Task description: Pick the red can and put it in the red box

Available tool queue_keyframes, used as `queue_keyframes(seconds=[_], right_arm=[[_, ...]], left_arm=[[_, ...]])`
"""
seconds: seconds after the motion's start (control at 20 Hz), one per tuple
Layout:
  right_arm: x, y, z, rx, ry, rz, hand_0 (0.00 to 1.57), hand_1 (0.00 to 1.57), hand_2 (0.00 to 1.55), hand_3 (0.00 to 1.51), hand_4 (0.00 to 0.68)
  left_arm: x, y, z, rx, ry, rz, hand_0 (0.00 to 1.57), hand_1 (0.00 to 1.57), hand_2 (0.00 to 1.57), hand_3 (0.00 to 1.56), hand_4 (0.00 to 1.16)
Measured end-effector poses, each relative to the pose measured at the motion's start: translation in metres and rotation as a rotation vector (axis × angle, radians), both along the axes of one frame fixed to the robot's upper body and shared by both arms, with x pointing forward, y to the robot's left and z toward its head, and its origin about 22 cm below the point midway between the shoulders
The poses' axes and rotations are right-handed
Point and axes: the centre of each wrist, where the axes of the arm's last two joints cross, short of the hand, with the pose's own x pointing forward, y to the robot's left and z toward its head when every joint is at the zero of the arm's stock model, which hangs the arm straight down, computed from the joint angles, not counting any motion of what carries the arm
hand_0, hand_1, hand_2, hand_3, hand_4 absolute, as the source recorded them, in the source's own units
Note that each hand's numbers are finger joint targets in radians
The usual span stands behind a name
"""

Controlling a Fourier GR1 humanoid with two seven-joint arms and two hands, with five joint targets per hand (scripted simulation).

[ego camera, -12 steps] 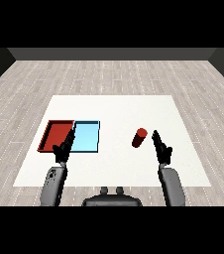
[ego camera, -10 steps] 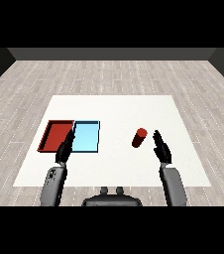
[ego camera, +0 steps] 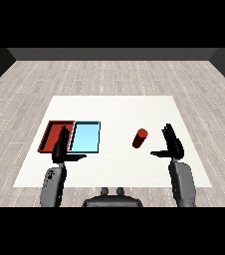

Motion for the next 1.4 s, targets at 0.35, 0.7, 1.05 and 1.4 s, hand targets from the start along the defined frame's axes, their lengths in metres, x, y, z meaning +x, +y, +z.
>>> queue_keyframes(seconds=[0.35,0.7,1.05,1.4], right_arm=[[0.002,-0.016,-0.015,0.026,-0.065,0.030,0.00,0.00,0.00,0.00,0.000],[0.004,-0.021,-0.018,0.029,-0.072,0.027,0.00,0.00,0.00,0.00,0.000],[0.010,-0.019,-0.019,0.045,-0.064,0.024,0.00,0.00,0.00,0.00,0.000],[0.024,-0.014,-0.034,0.076,-0.042,0.027,0.00,0.00,0.00,0.00,0.000]], left_arm=[[-0.005,0.002,-0.014,-0.022,-0.087,-0.002,0.00,0.00,0.00,0.00,0.00],[-0.002,-0.001,-0.014,-0.014,-0.111,0.004,0.00,0.00,0.00,0.00,0.00],[-0.005,-0.002,-0.015,-0.006,-0.114,0.003,0.00,0.00,0.00,0.00,0.00],[-0.009,0.008,-0.010,-0.019,-0.120,0.000,0.00,0.00,0.00,0.00,0.00]])
